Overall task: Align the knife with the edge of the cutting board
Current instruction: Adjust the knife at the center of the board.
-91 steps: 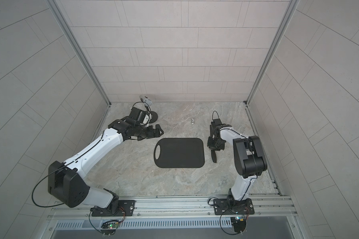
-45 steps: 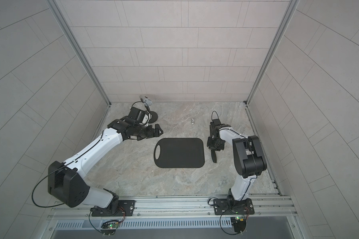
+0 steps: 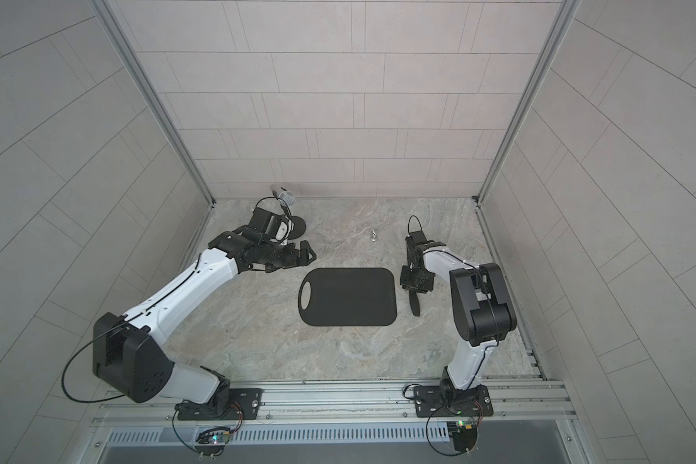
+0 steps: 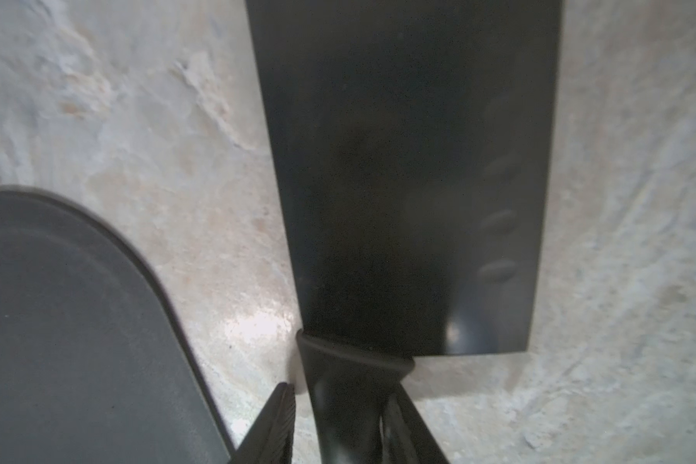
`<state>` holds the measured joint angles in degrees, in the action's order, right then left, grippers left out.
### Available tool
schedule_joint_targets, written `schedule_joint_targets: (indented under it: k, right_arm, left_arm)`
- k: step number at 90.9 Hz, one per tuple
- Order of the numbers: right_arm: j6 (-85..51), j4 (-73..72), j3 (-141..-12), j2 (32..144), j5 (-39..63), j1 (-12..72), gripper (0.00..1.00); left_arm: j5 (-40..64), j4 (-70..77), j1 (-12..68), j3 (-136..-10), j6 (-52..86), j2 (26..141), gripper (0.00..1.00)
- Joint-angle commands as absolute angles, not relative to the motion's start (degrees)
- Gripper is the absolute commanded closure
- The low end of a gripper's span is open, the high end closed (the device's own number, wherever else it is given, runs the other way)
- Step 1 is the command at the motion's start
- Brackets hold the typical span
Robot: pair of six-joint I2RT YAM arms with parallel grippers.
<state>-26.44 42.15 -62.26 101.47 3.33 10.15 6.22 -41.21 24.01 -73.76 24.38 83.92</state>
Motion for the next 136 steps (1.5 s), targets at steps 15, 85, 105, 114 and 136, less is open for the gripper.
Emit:
schedule_joint_targets:
  k: [15, 85, 105, 114, 136]
  right_arm:
    - [-27.0, 44.0, -61.0, 105.2, 0.5, 10.4, 0.60]
    - [-25.2, 46.9, -64.6, 108.0, 1.4, 11.3, 0.74]
    - [-25.1, 47.1, -64.3, 106.7, 1.6, 11.4, 0.80]
    - [-25.1, 47.3, -64.4, 106.0, 1.9, 11.4, 0.82]
    - [-25.6, 47.5, -64.6, 104.1, 3.7, 11.4, 0.89]
  left_arm:
    - [6.1, -40.7, 23.6, -72.9, 23.8, 83.9, 0.00]
    - [6.9, -38.4, 23.6, -71.2, 24.1, 81.1, 0.00]
    - [6.7, -38.1, 23.6, -71.0, 24.2, 80.6, 0.00]
    - [6.6, -38.0, 23.6, -71.0, 24.2, 80.4, 0.00]
    - [6.6, -38.1, 23.6, -71.0, 24.3, 80.3, 0.00]
